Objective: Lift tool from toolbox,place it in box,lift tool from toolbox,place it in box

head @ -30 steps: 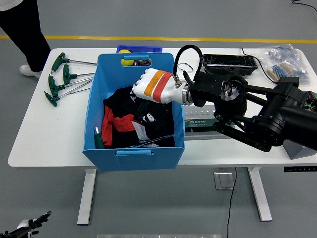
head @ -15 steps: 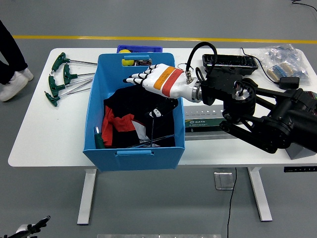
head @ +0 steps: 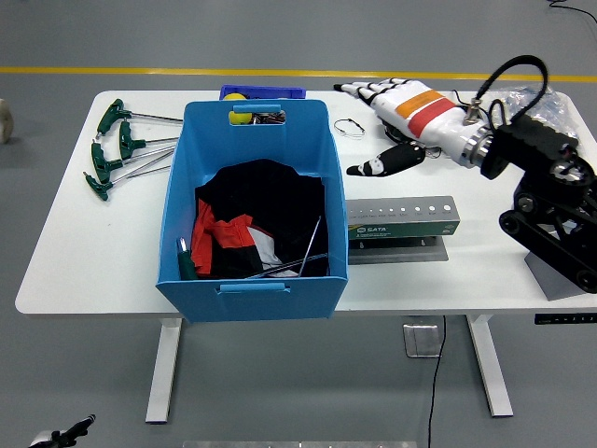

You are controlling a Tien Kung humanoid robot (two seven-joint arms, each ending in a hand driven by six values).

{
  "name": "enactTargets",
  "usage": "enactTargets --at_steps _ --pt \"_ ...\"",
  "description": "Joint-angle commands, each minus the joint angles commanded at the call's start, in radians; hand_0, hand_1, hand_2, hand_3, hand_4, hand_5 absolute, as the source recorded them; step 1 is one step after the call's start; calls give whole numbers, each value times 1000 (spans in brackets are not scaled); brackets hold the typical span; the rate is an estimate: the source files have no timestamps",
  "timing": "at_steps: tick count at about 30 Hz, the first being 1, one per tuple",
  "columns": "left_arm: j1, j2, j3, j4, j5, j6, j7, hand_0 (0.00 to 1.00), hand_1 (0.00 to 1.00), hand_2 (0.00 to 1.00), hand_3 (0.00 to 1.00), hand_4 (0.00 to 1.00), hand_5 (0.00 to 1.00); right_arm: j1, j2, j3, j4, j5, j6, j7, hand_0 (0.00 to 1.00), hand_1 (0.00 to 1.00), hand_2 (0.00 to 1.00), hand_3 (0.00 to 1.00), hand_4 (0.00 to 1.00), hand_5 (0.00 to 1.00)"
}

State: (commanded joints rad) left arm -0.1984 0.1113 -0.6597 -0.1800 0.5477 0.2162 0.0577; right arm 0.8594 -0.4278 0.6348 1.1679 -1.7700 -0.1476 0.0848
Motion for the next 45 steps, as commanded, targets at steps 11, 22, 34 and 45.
enactTargets --at_steps 11,22,34,45 --pt "5 -14 -10 0 -7 1 0 881 867 841 613 730 548 -228 5 154 -32 461 -151 125 847 829 886 932 998 689" --pt "3 -20 32 0 -44 -3 -6 873 864 838 613 728 550 -363 79 272 -25 923 -181 225 797 792 853 897 998 699" --pt "-4 -21 58 0 -76 -5 -15 868 860 837 611 725 548 -479 103 302 47 787 -254 161 837 806 856 899 998 694" --pt "-7 -20 63 0 -84 -7 -15 866 859 835 612 724 547 -418 104 187 78 327 -224 135 856 826 865 900 998 693"
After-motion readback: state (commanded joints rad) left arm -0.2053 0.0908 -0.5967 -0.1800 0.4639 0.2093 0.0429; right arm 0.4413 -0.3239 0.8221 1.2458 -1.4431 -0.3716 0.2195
